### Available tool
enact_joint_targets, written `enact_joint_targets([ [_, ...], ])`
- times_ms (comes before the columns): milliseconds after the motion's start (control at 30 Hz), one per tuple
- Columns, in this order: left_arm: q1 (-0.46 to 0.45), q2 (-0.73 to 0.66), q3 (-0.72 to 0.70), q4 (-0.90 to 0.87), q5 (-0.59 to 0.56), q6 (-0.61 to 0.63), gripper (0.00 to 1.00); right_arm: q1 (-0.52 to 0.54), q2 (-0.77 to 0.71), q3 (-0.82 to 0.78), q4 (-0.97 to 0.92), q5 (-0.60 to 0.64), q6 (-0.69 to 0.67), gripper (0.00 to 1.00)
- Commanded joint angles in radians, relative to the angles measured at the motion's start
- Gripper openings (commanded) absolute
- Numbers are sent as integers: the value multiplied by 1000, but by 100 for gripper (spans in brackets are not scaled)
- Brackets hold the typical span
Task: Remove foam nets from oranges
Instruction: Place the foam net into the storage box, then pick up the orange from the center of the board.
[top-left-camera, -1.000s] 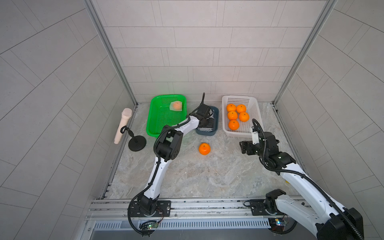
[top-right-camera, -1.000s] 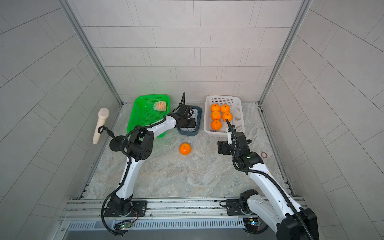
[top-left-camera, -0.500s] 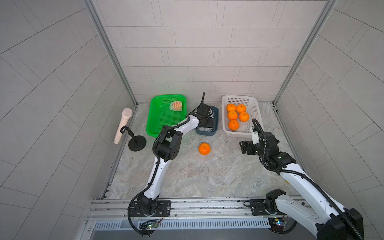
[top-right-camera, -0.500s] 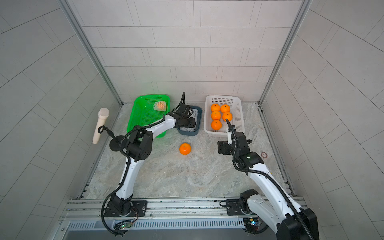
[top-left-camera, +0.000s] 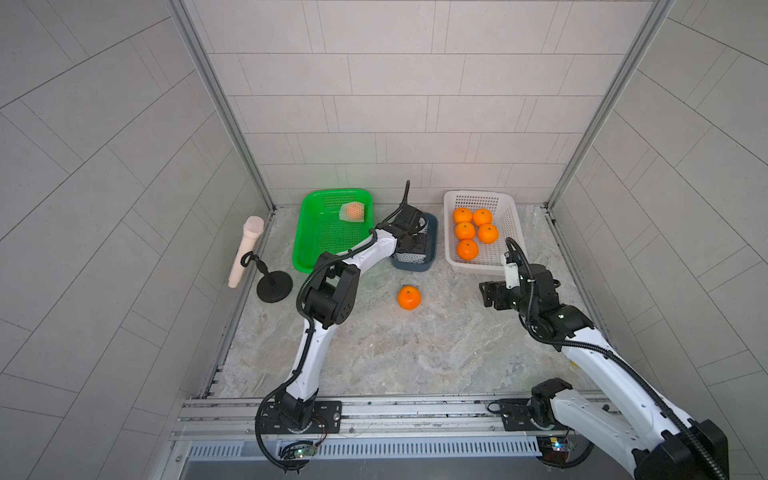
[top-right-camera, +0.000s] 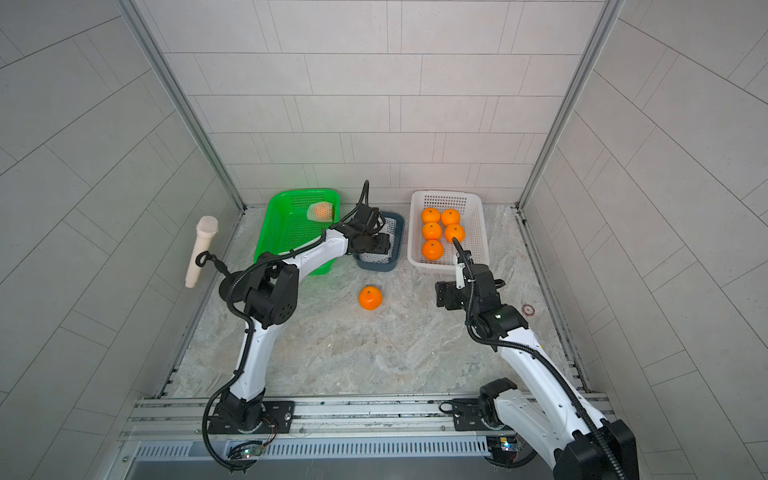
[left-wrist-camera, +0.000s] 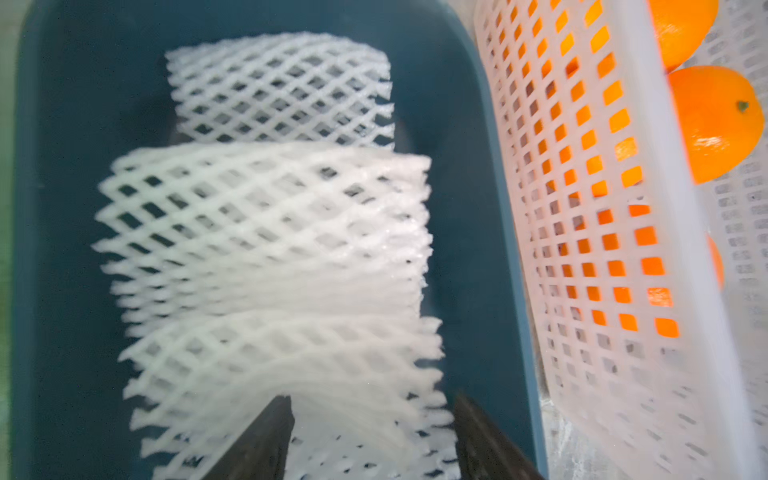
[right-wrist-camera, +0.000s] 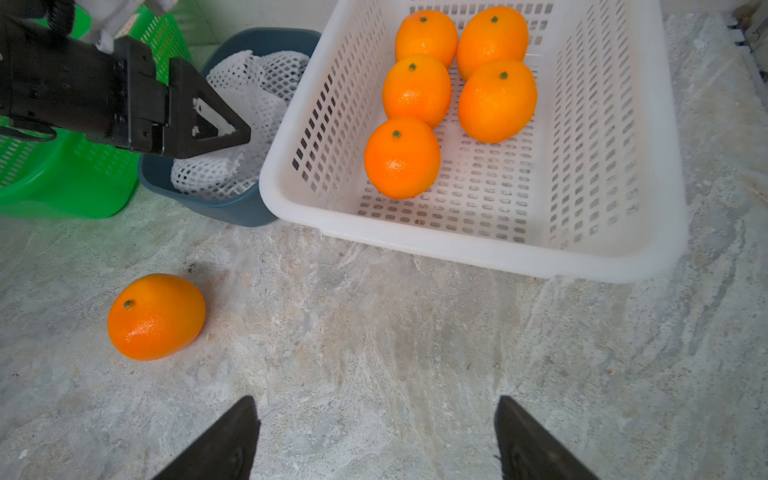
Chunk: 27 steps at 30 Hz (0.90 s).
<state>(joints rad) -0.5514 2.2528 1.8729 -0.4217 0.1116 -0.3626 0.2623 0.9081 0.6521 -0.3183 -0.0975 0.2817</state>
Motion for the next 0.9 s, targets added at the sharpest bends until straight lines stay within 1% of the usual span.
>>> enact_joint_targets([
  [0,-10,-60,-11,-31,-41,27,66,-3,-17,-7,-5,7,6,90],
  [467,-43,-137,-16,-63,-104,66,68,-3,-31,-9,-10,5,5,90],
  [733,-64,-222,-58,-63,-153,83,69,-3,-48,-11,-19,-4,12,90],
  [867,-67,-285,-110,-57,-188,85,69,-3,-62,-16,-20,-26,17,90],
])
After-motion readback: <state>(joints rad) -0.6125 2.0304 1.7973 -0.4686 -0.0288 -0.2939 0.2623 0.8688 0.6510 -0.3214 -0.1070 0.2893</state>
